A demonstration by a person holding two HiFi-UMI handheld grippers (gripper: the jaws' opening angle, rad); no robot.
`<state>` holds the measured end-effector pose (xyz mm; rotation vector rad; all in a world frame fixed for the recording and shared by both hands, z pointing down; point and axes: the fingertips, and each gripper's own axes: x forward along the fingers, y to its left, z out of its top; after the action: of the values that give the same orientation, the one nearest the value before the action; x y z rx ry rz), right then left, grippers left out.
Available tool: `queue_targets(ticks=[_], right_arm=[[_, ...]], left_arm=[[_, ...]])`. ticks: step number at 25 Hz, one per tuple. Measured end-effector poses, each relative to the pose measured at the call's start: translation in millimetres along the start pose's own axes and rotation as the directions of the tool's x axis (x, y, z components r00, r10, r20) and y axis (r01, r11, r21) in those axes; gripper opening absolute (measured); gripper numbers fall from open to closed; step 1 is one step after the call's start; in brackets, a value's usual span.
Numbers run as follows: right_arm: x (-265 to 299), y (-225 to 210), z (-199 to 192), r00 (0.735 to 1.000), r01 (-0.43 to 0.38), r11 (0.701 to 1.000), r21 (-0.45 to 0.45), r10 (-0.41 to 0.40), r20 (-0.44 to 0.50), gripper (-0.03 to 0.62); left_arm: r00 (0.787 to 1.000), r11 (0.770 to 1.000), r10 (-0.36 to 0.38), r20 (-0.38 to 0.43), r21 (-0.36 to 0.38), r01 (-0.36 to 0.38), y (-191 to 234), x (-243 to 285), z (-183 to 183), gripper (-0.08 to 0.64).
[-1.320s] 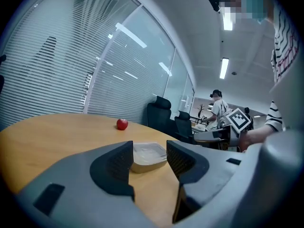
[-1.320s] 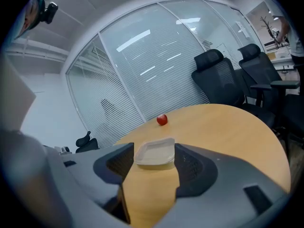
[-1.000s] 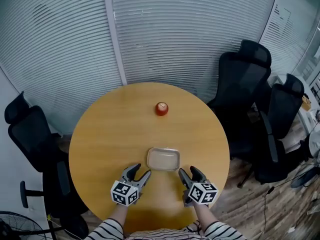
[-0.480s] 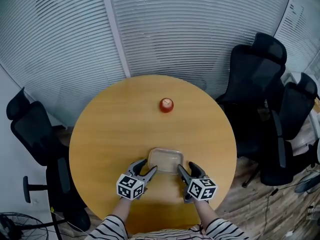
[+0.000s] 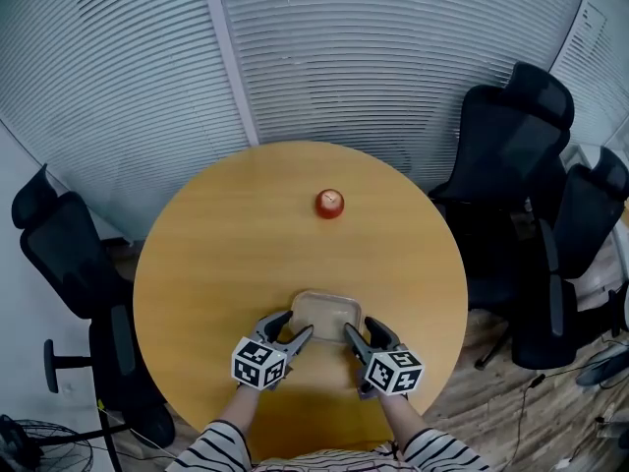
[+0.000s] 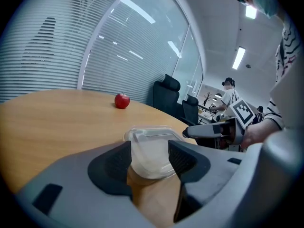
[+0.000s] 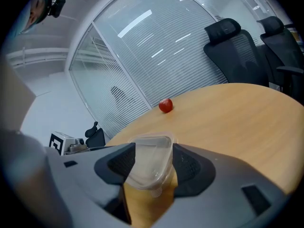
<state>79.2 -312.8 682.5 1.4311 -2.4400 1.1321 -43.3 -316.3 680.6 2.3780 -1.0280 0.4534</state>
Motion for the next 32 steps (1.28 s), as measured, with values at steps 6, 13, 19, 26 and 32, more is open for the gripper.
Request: queue_targets(ticks=[6,13,19,26,32], right_arm=[[1,-1,1,1.000,0.004,1.000,0.003,-0.004,0.001,0.256],[-5,0,4,1.000,0.001,1.000,0.017,-0.001,0.021,0.256],[-14,2,9,0.999,0.005,1.000,0.021,-0.006,0.042,0.229],[-25,7,10,0.997,0.016,0.999,0.043,-0.019,0.072,0.160],[-39,10,10,0.994,0.038,0.997,0.064,-0.044,0.101,0.091]], left_arm=[[1.000,1.000,-0.001,0.008,-0.028,0.001,1,2,1,0.225],[0.999,0.999,-0.010,0.035,-0.033,0.011,-5,-1,7,0.230],[0.998,0.999,-0.012,0.054,-0.033,0.014,-13,-8,13,0.230],[0.996,0.999,-0.004,0.094,-0.052,0.009,-15,-23,20,0.229],[0.990,0.996,0.009,0.143,-0.095,0.005,-16,-37,25,0.215]])
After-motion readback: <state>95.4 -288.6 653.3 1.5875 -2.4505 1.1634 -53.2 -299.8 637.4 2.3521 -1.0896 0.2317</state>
